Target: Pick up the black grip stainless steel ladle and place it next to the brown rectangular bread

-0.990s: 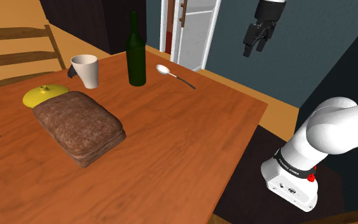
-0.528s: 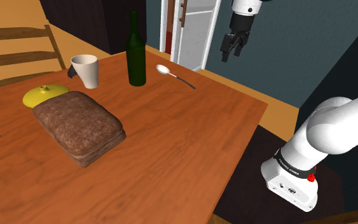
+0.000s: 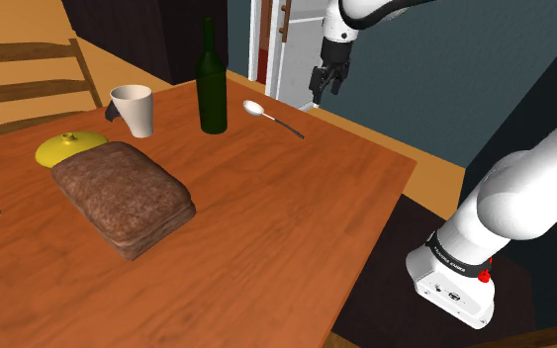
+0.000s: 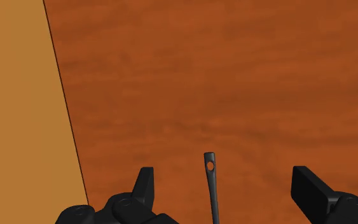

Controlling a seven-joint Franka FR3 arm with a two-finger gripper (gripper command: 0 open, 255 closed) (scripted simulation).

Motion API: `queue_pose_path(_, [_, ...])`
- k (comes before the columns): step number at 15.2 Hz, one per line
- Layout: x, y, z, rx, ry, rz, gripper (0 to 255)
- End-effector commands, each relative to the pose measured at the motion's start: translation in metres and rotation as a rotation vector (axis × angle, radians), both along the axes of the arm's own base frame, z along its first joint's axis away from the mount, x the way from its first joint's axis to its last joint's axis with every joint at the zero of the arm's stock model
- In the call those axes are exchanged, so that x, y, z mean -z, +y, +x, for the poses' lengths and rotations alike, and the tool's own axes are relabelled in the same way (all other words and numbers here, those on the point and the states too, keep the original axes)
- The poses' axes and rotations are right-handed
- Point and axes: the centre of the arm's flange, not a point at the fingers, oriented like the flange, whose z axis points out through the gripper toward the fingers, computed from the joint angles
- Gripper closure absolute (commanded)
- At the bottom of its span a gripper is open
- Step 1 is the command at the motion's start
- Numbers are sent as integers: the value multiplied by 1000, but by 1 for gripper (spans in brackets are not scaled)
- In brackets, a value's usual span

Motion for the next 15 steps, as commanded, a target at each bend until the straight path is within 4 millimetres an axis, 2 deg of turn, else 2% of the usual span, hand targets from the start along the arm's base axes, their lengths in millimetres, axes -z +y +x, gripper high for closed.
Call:
queue_pose_path(1, [14,2,23,-13,-3,-3,0])
queue_pose_path(15, [108,28,176,-104,-22,-24,0])
